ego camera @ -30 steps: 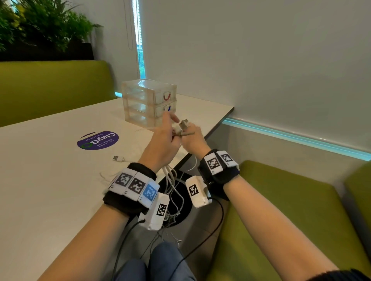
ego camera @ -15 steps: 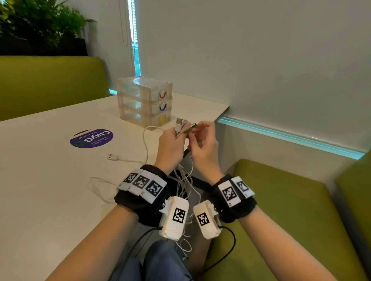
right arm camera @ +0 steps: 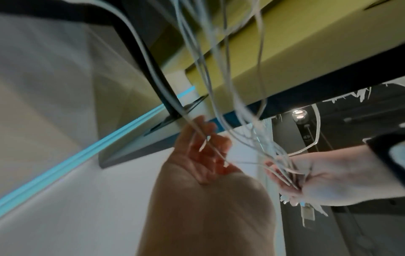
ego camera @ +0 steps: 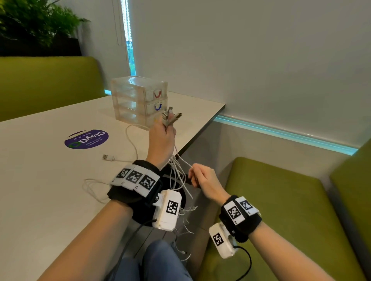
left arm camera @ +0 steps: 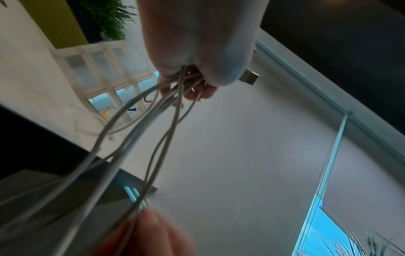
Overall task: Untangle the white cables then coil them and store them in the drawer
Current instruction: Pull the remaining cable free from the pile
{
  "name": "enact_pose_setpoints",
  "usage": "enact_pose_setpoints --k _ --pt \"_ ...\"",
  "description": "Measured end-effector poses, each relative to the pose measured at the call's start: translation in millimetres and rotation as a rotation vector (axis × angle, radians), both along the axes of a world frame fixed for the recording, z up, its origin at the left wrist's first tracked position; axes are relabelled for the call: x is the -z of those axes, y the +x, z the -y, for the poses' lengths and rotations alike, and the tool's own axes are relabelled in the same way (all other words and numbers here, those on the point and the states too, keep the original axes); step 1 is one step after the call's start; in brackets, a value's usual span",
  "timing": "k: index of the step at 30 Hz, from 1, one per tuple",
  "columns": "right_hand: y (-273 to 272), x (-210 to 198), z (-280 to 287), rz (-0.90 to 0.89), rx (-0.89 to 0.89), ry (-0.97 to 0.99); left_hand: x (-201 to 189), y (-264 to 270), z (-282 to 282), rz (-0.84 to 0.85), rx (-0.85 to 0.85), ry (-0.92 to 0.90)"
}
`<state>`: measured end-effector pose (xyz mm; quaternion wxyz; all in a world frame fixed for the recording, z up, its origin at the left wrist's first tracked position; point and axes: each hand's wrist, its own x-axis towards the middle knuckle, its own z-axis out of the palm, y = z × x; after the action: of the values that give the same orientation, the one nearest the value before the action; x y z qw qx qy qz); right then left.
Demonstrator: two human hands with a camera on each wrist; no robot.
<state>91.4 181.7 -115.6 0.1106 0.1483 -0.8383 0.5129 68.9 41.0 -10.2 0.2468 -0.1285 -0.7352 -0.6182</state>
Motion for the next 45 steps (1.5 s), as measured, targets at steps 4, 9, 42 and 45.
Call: enact_pose_setpoints --k 4,9,42,45 --pt "-27.5 -28.9 2.9 -0.126 0.168 0.052 9.0 3.8 -3.3 0.052 0.059 0.044" --pt "-57.6 -59.6 32.1 0.005 0.096 0.180 12.3 2.9 -0.1 0.022 0.010 0.051" --pt "-48.0 -98.4 -3.2 0.192 0.344 -0.893 24.0 1.7 -18.4 0.261 0.002 -0.535" --pt "-53.1 -106.1 -20.6 0.193 0.446 -0.976 27.9 2.8 -21.4 0.300 0.027 -0.497"
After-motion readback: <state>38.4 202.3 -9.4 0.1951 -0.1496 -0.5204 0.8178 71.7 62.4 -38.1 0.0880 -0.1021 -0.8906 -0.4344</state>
